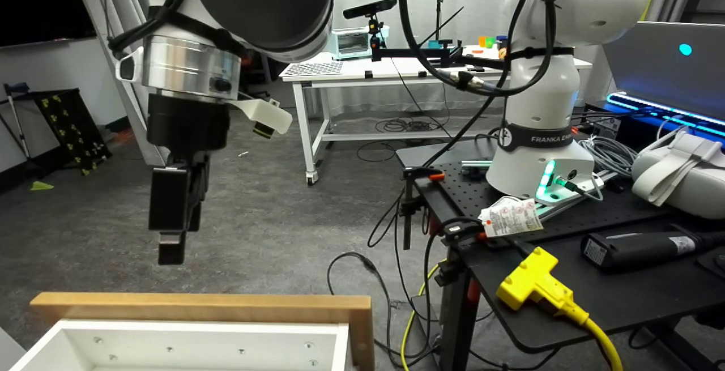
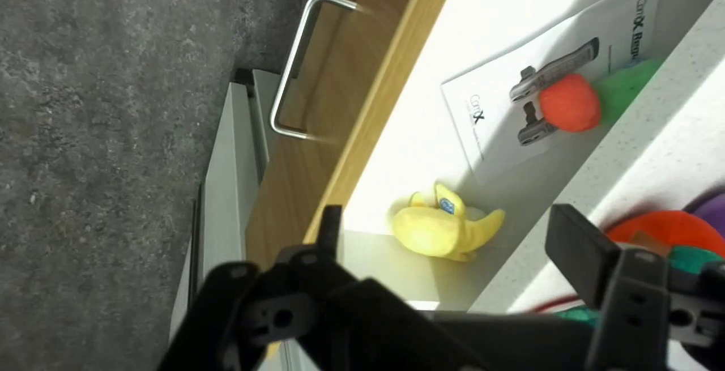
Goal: Open the drawer
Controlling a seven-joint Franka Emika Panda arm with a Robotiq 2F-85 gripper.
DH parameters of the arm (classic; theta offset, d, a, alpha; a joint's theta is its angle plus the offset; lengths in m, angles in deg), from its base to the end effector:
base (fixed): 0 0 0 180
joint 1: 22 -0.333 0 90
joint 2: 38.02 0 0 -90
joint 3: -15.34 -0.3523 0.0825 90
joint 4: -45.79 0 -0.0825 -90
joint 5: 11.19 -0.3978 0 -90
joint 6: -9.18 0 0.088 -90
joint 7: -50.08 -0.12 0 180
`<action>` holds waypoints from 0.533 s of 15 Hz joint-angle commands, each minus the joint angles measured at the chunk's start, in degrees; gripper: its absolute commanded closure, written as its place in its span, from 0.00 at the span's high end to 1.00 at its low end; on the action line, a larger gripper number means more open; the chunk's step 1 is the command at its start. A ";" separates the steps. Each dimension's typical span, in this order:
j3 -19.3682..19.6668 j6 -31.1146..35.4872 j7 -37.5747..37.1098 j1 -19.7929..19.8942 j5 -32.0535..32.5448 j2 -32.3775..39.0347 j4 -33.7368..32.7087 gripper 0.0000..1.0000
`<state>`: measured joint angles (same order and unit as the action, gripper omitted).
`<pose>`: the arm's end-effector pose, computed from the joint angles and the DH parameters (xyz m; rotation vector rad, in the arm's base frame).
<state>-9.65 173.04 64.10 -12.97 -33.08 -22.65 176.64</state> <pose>0.5645 0.1384 0.2884 -2.8246 -0.1975 -0.4367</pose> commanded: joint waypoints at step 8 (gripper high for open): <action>2.38 -8.70 6.69 -4.20 0.95 9.08 -8.45 0.07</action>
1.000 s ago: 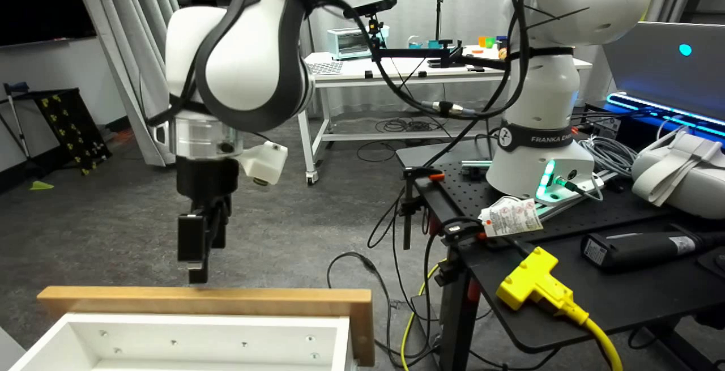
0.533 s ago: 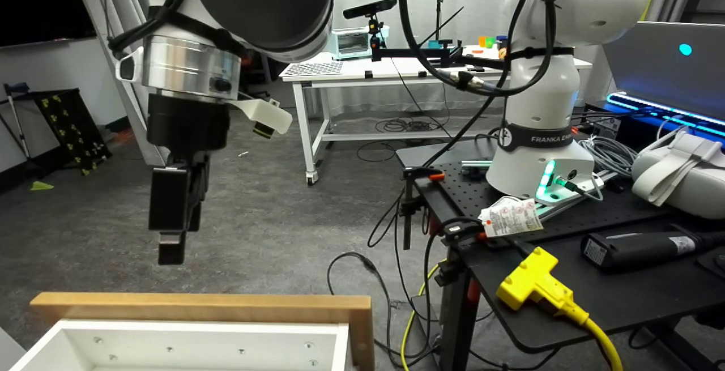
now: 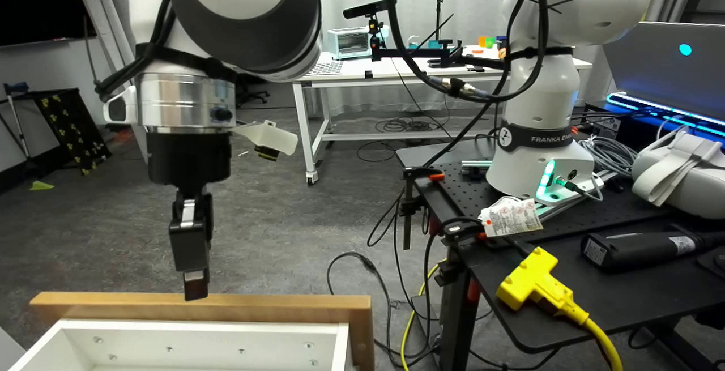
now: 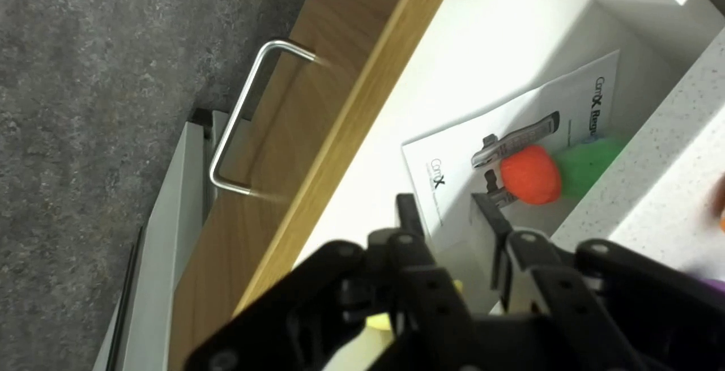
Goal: Open the drawer
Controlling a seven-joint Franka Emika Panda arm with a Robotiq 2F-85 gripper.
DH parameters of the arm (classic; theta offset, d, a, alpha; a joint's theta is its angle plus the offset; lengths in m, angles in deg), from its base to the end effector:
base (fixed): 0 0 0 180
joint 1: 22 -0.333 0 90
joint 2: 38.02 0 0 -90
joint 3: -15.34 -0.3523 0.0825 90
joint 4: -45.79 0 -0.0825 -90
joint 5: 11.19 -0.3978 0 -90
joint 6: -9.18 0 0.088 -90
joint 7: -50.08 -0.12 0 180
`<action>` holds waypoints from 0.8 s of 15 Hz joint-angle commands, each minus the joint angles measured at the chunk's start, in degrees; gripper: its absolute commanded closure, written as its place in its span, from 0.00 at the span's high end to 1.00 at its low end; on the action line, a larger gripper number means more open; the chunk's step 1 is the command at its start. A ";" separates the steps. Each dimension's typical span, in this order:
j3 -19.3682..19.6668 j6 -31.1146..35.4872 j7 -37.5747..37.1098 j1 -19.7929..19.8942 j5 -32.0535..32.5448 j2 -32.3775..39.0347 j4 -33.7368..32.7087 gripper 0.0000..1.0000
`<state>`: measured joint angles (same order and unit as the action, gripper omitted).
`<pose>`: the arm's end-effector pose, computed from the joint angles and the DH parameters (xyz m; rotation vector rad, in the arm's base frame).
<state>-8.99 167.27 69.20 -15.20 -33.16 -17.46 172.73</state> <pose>0.5704 0.1624 0.2558 -2.7881 -0.3599 -0.2765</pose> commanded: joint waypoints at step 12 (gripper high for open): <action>11.65 -9.61 -3.95 -8.75 14.38 11.50 -11.92 0.00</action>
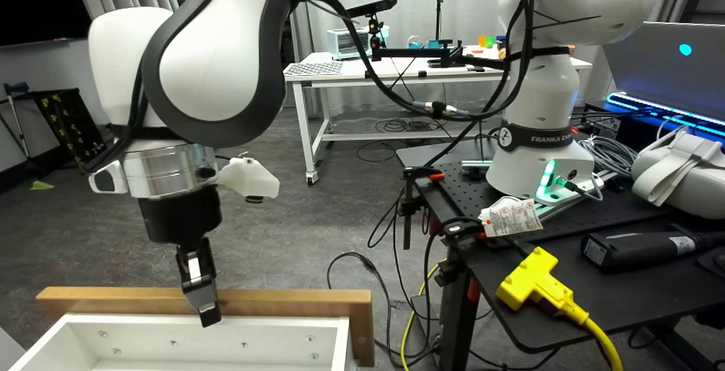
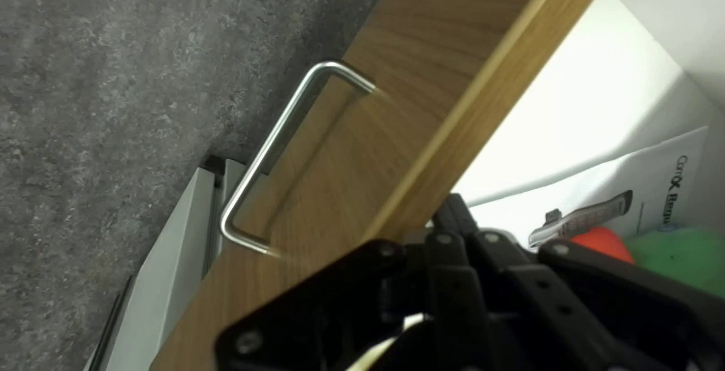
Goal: Open the drawer
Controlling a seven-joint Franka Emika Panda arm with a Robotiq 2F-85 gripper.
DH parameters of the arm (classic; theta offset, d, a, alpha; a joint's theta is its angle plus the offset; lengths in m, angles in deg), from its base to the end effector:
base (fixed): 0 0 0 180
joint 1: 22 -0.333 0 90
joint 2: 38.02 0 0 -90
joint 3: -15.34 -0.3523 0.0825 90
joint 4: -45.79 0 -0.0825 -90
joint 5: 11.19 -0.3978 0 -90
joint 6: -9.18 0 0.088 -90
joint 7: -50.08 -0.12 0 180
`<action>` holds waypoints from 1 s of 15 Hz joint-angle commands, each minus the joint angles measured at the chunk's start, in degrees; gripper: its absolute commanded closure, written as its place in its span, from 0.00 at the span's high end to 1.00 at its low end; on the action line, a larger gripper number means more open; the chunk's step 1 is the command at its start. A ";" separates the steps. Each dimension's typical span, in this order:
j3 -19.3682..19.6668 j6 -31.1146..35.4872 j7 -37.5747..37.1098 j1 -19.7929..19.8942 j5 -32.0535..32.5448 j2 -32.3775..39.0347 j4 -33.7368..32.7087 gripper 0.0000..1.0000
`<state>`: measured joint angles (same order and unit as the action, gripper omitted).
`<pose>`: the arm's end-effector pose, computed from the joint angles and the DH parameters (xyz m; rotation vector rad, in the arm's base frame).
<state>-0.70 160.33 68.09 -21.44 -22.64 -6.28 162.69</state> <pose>0.6079 0.1603 0.1883 -2.8471 -0.5284 -0.0857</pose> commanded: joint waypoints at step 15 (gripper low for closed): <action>9.61 0.69 -5.46 3.33 2.11 -9.25 8.05 0.00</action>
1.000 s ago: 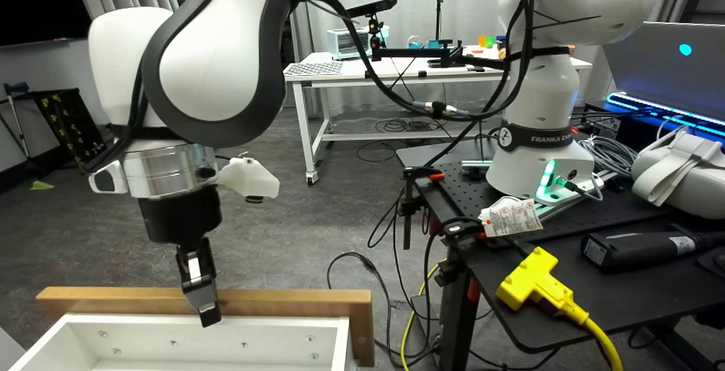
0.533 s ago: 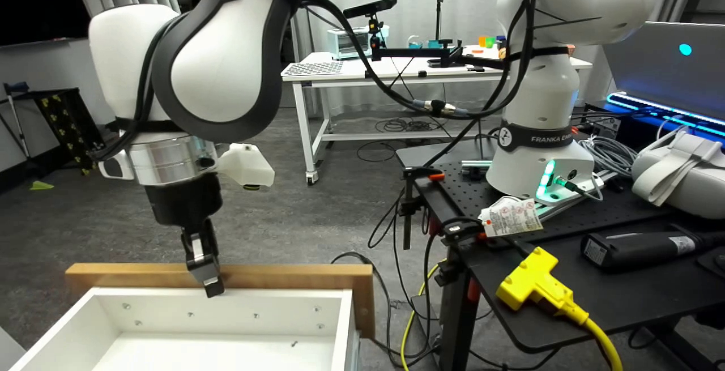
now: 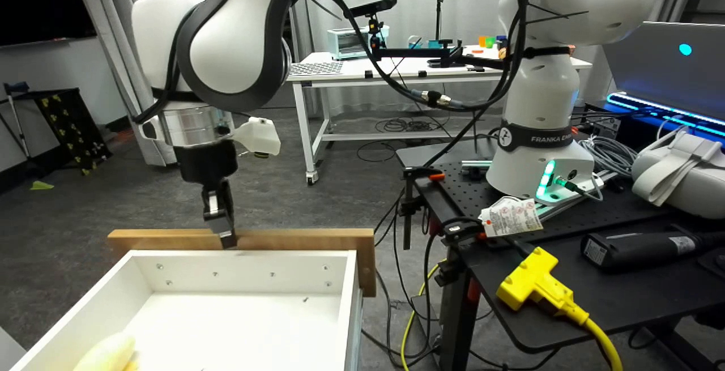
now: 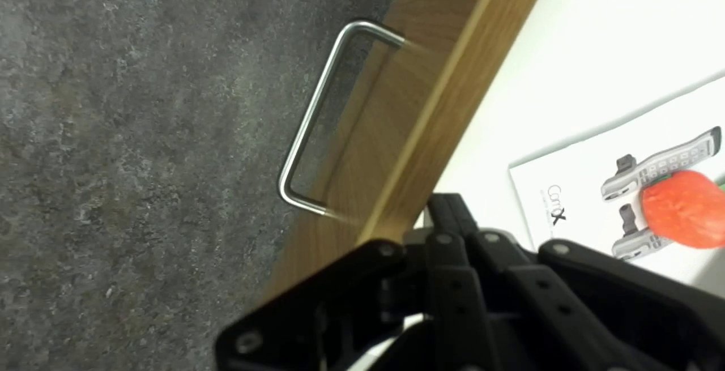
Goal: Open the drawer
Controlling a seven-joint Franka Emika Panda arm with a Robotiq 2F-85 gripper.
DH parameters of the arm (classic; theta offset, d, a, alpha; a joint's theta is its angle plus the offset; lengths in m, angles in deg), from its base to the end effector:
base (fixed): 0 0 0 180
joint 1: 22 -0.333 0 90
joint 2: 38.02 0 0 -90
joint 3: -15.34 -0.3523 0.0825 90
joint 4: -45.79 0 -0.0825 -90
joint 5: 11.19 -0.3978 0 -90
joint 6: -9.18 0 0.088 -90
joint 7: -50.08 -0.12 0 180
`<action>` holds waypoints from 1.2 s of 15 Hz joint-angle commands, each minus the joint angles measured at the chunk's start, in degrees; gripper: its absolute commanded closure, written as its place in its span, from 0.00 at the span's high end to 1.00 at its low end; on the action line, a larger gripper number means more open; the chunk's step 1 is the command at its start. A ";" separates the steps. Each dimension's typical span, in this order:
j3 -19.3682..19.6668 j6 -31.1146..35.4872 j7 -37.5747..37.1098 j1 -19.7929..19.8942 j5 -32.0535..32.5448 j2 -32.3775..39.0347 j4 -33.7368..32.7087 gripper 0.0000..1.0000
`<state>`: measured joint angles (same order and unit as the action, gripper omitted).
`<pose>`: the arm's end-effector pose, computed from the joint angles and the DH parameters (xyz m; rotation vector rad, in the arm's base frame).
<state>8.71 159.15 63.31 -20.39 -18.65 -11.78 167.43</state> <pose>0.6016 0.0502 0.2044 -3.0114 -0.2932 -0.0686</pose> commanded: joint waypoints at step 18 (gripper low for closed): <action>-4.52 7.22 8.94 11.79 -13.00 -5.05 3.25 0.00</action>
<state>6.65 165.81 67.40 -10.96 -28.72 -15.45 169.46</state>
